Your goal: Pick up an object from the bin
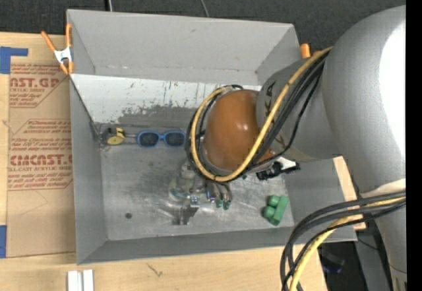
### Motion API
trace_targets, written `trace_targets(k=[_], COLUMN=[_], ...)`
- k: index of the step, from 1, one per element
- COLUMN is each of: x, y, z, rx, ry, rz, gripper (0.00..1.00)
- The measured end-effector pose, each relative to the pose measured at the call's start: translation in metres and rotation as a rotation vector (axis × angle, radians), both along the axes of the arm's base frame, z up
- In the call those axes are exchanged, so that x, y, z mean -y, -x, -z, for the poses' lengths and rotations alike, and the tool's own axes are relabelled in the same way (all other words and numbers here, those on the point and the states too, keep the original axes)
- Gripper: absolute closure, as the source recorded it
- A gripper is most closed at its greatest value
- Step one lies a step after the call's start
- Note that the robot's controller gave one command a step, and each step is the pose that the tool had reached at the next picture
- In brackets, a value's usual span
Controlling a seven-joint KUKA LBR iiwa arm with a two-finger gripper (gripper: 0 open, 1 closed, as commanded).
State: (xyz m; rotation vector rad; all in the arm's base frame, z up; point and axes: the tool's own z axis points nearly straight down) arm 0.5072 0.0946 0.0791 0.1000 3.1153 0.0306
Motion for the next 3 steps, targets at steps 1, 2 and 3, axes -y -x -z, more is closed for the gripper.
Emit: trace_targets(k=[1, 2, 3], x=[0.029, 0.006, -0.01], y=[-0.005, 0.004, -0.023], z=[0.0, -0.001, 0.0], rx=[0.002, 0.011, -0.015], ry=[0.0, 0.015, 0.027], rz=[0.024, 0.082, 0.011], gripper=[0.0, 0.0, 0.0])
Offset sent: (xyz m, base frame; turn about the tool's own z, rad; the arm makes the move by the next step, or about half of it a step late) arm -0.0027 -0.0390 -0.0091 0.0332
